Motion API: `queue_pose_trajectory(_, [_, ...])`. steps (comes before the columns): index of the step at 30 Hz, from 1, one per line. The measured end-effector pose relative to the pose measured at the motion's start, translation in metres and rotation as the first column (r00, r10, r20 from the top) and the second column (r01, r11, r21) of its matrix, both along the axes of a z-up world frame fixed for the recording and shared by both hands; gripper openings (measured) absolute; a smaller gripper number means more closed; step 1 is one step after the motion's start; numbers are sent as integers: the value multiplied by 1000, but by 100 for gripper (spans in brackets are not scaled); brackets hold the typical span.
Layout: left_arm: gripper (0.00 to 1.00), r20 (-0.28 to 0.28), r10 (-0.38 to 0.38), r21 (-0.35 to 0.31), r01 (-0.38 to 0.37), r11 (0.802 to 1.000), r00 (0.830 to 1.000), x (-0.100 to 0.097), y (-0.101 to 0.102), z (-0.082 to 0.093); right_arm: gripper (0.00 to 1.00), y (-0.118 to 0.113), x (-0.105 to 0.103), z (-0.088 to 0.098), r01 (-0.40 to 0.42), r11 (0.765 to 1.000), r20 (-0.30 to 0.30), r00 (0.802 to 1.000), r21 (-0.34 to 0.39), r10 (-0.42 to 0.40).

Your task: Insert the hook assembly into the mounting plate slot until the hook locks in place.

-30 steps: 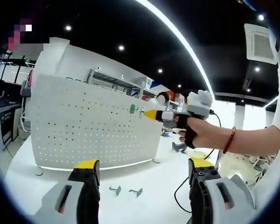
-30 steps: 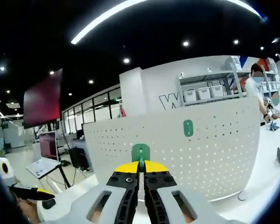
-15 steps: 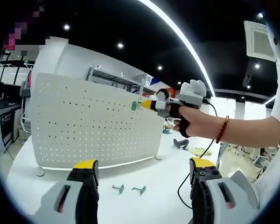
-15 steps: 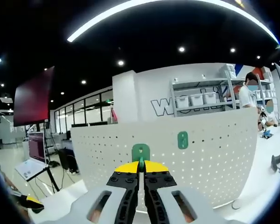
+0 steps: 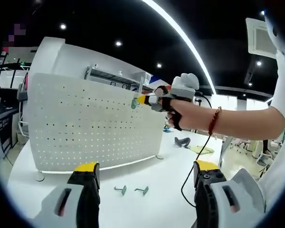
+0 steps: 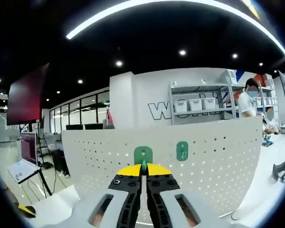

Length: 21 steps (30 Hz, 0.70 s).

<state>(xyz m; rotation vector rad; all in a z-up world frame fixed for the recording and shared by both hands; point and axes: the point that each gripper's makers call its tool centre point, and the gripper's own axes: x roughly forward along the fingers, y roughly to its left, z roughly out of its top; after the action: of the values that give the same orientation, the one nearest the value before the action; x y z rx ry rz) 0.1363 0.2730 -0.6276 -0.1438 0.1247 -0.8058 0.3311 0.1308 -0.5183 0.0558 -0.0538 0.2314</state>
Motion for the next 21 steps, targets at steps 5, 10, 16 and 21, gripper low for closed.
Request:
queue_pose_trajectory(5, [84,5,-12,7,12,1000,1000,1,-1,1,1,0,7,4,23,1000,14,1000,-6,-23])
queue_pose_trajectory(10, [85,6,-17,12,17,1000,1000,1,-1,0,1,-3,17,4,51,999,9,999,-11,-51])
queue_pose_trajectory(16, [85,3,-24,23,24,999,1000,3,0,-2,1,-11,30,5,75,997,8,997,-21,-75])
queue_pose_trajectory(21, [85,-6,-30,10,31,999,1000,2,1,-4,1,-15,37,4,86,996,10,996,-24,-85])
